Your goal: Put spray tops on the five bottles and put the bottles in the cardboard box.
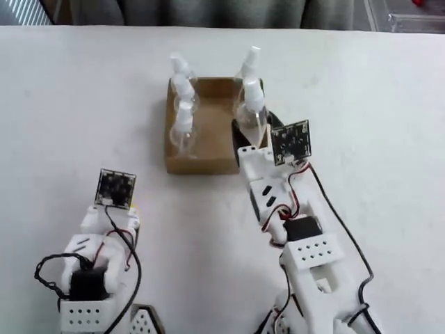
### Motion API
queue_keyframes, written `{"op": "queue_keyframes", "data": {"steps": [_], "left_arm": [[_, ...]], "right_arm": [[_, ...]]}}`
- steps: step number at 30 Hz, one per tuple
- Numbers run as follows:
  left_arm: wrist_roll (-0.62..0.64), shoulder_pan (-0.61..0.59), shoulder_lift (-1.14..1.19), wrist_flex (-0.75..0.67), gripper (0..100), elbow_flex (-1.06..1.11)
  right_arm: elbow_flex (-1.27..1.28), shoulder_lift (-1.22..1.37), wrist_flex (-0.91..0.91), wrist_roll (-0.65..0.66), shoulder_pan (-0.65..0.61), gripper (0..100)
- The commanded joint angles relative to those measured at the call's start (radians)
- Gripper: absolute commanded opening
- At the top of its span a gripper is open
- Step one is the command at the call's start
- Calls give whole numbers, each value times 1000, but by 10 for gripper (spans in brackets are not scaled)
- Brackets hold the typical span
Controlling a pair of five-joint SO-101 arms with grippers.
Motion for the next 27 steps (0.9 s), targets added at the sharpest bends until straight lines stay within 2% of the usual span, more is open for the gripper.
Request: {"op": "queue_keyframes", "data": {"steps": [1, 16, 27], "left_arm": [[-8, -12, -2, 5, 20, -3], [-8, -12, -2, 5, 20, -3], [-8, -12, -2, 5, 20, -3]], "right_arm": [[-38, 58, -107, 20, 5, 15], [-129, 535, -516, 20, 33, 15], [-129, 693, -654, 21, 33, 15]]}}
